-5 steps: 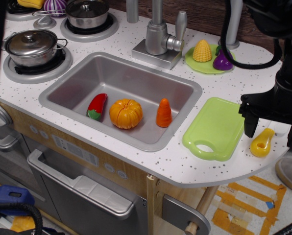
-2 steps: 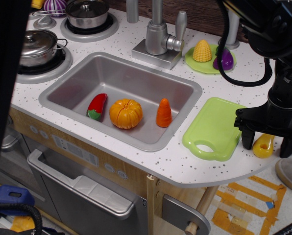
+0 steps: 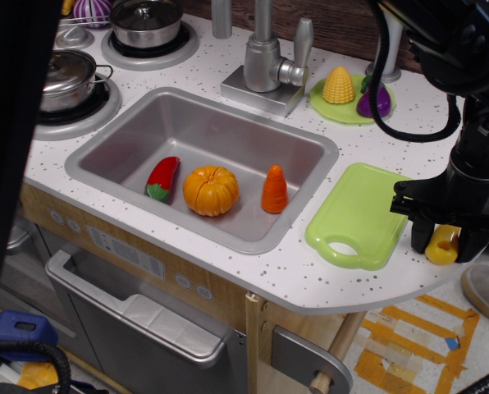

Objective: Put knife on cutting board

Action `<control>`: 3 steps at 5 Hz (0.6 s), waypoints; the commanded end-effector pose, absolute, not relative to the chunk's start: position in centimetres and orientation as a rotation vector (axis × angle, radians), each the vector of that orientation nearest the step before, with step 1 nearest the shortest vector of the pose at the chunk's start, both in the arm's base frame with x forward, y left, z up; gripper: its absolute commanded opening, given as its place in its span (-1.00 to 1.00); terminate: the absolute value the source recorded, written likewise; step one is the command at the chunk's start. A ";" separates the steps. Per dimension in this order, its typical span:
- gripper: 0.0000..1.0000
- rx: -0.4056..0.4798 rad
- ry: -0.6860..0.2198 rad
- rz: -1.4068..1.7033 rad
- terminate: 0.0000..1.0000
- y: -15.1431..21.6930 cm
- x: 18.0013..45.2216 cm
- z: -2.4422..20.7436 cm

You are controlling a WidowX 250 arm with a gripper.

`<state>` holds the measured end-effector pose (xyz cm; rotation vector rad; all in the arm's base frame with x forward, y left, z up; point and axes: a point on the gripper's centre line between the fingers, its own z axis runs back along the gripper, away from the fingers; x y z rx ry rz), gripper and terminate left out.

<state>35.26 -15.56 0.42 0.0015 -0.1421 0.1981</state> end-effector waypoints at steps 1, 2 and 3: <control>-1.00 0.025 -0.196 0.204 -1.00 -16.3 36.1 5.0; -1.00 0.032 -0.196 0.216 -1.00 -16.0 36.3 7.1; -1.00 0.058 -0.204 0.215 -1.00 -13.8 36.2 7.6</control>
